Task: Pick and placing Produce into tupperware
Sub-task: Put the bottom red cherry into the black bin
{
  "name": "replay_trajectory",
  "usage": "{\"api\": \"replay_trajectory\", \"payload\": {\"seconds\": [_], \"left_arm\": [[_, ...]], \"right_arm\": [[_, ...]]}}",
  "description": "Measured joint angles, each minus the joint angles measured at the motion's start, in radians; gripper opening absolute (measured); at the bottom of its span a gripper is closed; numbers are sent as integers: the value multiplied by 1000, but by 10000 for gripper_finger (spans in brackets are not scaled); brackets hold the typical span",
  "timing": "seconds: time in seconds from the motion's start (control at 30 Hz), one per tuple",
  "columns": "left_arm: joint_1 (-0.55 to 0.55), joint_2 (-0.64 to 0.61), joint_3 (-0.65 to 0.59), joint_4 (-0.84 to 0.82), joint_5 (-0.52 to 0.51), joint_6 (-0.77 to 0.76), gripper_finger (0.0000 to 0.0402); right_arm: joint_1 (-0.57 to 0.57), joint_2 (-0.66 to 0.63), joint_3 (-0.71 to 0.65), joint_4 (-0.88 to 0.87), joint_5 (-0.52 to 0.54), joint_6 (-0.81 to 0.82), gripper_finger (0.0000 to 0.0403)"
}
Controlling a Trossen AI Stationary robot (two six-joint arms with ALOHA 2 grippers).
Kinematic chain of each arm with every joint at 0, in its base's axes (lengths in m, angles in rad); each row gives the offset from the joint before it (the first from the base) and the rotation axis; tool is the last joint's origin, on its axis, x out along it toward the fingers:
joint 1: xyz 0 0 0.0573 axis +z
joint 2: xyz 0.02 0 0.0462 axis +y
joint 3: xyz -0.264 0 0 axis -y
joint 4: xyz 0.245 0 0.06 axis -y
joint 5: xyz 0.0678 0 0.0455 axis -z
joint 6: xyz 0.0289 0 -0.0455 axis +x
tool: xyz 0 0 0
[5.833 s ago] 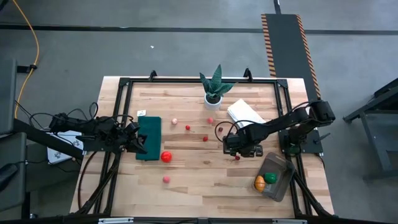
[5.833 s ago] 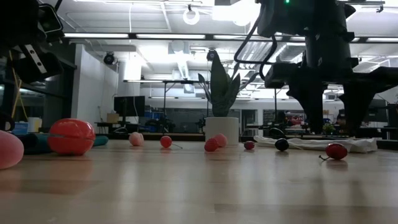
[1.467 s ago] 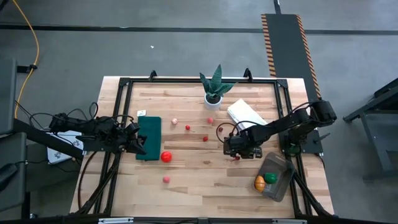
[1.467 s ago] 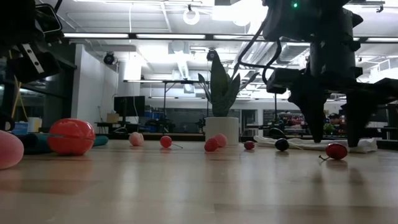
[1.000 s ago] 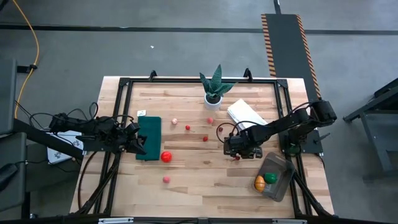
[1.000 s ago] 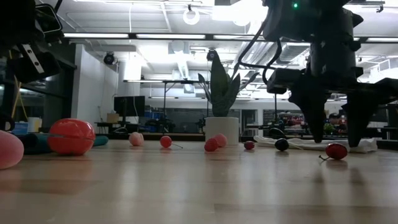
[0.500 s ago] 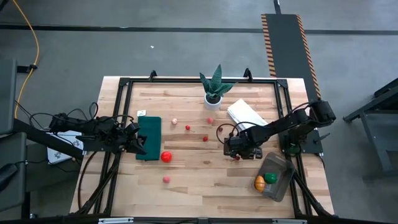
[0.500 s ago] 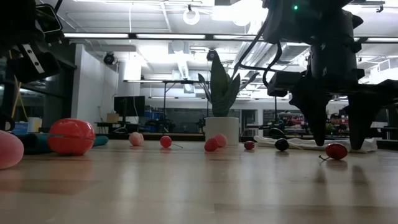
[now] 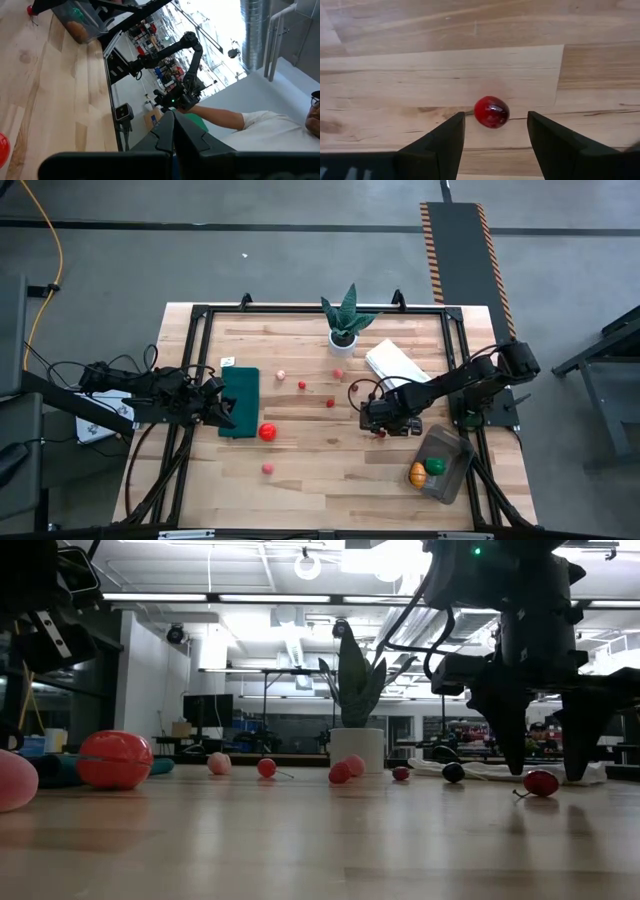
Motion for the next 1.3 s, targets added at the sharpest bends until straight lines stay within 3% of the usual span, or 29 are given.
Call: {"api": "replay_trajectory", "payload": {"seconds": [1.3], "left_arm": [[0,0,0,0,2,-1,1]], "right_arm": [[-9,14,0,9,-4,0,204]]}}
